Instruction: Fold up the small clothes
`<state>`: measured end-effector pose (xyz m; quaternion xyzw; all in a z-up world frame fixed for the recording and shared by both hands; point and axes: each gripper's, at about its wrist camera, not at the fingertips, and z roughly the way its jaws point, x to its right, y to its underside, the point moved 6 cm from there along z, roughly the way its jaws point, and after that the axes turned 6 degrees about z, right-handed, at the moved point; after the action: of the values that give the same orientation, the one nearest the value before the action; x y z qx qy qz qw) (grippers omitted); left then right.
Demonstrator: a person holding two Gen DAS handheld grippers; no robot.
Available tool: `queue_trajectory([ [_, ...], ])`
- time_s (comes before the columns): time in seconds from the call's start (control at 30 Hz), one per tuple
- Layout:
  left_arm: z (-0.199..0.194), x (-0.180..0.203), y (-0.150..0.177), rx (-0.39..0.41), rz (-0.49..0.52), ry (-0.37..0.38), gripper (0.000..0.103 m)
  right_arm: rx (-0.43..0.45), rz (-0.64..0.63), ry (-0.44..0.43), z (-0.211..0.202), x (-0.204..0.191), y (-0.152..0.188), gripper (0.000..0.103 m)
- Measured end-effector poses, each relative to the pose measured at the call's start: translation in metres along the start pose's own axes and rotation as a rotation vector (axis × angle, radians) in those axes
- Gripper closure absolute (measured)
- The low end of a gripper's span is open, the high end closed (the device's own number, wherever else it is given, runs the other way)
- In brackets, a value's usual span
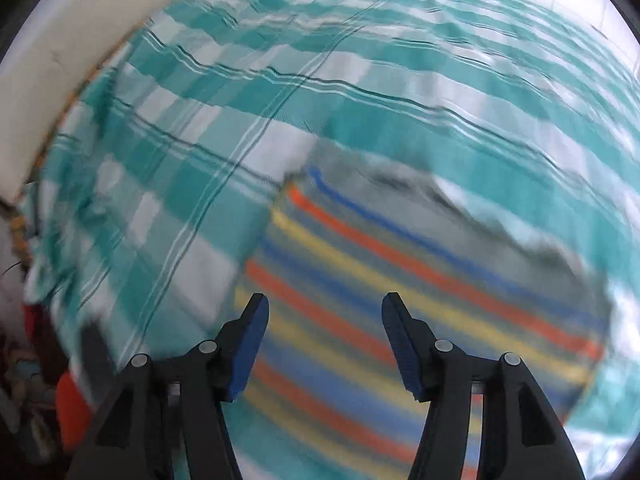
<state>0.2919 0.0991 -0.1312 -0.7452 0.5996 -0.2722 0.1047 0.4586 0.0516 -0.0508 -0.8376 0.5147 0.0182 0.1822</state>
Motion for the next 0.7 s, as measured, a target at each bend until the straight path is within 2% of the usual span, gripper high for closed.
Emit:
queue_trajectory([
  [0.03, -0.002, 0.0, 0.001, 0.003, -0.012, 0.007, 0.098, -0.027, -0.012, 0.035, 0.025, -0.016, -0.017, 0.044],
  [0.1, 0.0, -0.005, 0.002, 0.003, -0.058, 0.035, 0.098, -0.057, -0.023, 0.089, 0.055, -0.032, -0.03, 0.044],
  [0.17, 0.0, -0.008, 0.003, 0.003, -0.093, 0.055, 0.098, -0.098, -0.039, 0.15, 0.087, -0.044, -0.033, 0.044],
  [0.27, -0.002, -0.008, 0.003, 0.006, -0.11, 0.06, 0.098, -0.152, -0.076, 0.288, 0.124, -0.057, -0.027, 0.045],
  [0.3, -0.006, -0.01, 0.005, 0.008, -0.109, 0.06, 0.098, -0.138, -0.098, 0.322, 0.128, -0.059, -0.027, 0.059],
  [0.37, -0.02, -0.005, 0.001, 0.031, -0.099, 0.068, 0.098, -0.07, -0.144, 0.372, 0.12, -0.062, -0.032, 0.095],
  [0.5, -0.057, 0.023, -0.01, 0.098, -0.046, 0.114, 0.098, 0.022, -0.05, 0.202, 0.068, -0.034, -0.035, 0.095],
  [0.57, -0.07, 0.057, -0.02, 0.118, 0.007, 0.168, 0.098, 0.057, -0.009, 0.13, 0.041, -0.012, -0.034, 0.095],
  [0.63, -0.075, 0.085, -0.023, 0.123, 0.052, 0.215, 0.098, 0.096, 0.042, 0.044, 0.008, 0.024, -0.027, 0.095],
  [0.7, -0.068, 0.129, -0.025, 0.108, 0.108, 0.274, 0.098, 0.132, 0.091, 0.007, -0.02, 0.066, -0.013, 0.095],
])
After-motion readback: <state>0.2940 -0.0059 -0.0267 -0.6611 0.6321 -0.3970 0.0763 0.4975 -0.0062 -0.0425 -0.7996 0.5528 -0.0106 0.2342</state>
